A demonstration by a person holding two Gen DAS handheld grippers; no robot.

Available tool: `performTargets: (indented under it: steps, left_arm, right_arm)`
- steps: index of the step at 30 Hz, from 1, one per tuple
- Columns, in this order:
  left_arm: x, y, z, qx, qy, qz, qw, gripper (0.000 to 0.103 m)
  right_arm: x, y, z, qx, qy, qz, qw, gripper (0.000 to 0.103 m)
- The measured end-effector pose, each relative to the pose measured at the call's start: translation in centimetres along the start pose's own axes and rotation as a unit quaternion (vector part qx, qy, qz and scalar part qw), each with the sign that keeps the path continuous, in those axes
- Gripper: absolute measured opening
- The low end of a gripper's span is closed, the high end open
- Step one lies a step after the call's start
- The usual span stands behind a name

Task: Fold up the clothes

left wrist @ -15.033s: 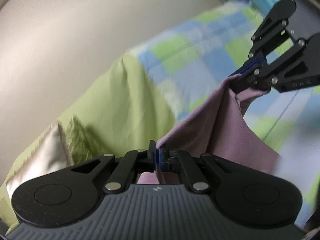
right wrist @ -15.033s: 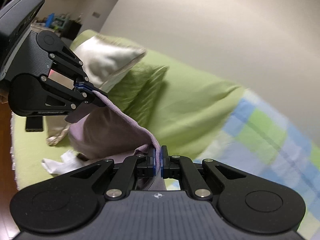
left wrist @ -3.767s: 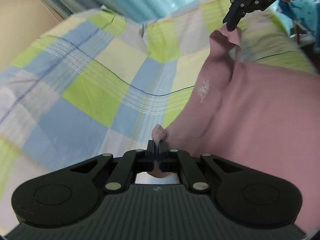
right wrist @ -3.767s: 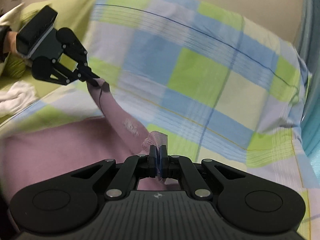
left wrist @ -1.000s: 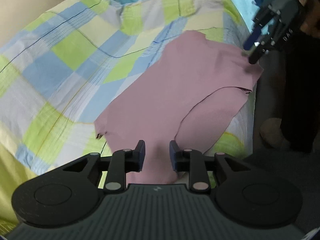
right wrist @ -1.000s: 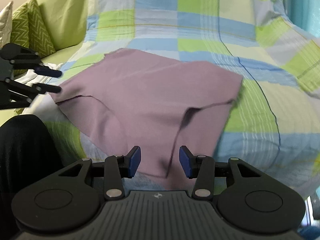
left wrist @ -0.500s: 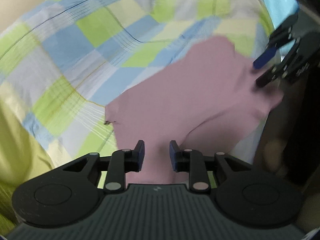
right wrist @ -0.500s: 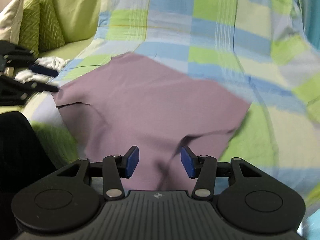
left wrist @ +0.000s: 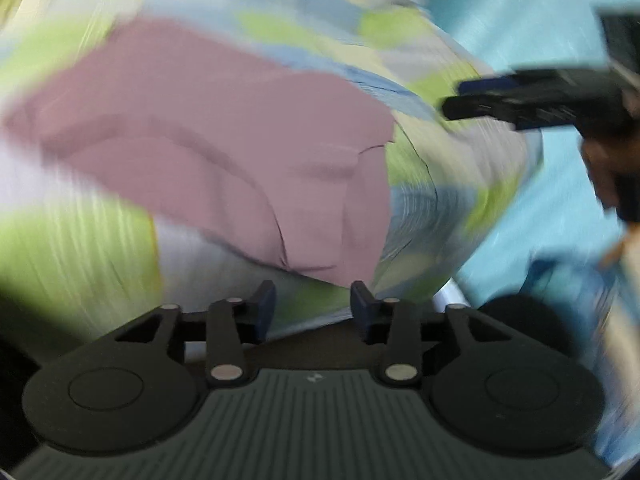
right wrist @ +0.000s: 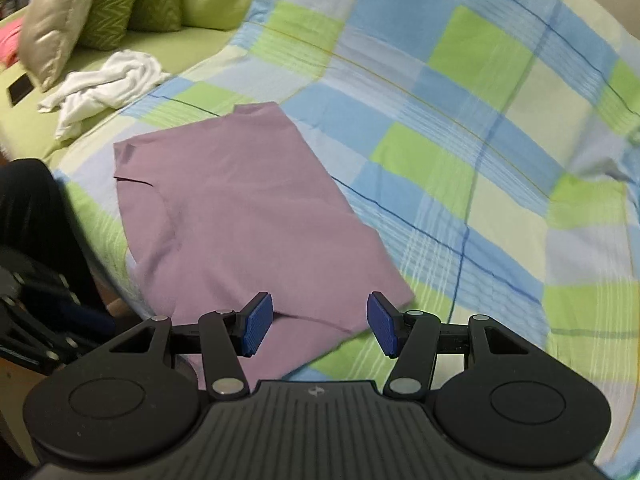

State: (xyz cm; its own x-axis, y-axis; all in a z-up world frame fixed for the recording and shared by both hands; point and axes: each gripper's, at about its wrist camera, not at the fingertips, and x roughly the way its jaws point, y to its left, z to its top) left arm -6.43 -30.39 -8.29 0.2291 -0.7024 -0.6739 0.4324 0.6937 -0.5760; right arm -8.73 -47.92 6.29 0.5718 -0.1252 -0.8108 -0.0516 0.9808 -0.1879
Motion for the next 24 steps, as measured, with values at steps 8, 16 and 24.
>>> performTargets:
  steps: [8,16,24]
  left_arm:
    - [5.0,4.4,-2.8,-0.239,-0.061,-0.058,0.9675,0.037]
    - [7.7,5.4,-2.6,-0.308,-0.105,-0.094,0.941,0.037]
    - [9.9,5.5,-2.2,-0.317,-0.097,-0.11,0.9369,0.023]
  right_arm:
    - [4.4,-3.0,2.4,-0.042,0.046,0.089,0.994,0.056]
    - [9.3,-7.2,5.5,-0.042,0.081,0.132,0.987,0.073]
    - [12.4,-9.6,6.2,-0.036,0.103,0.15,0.983,0.073]
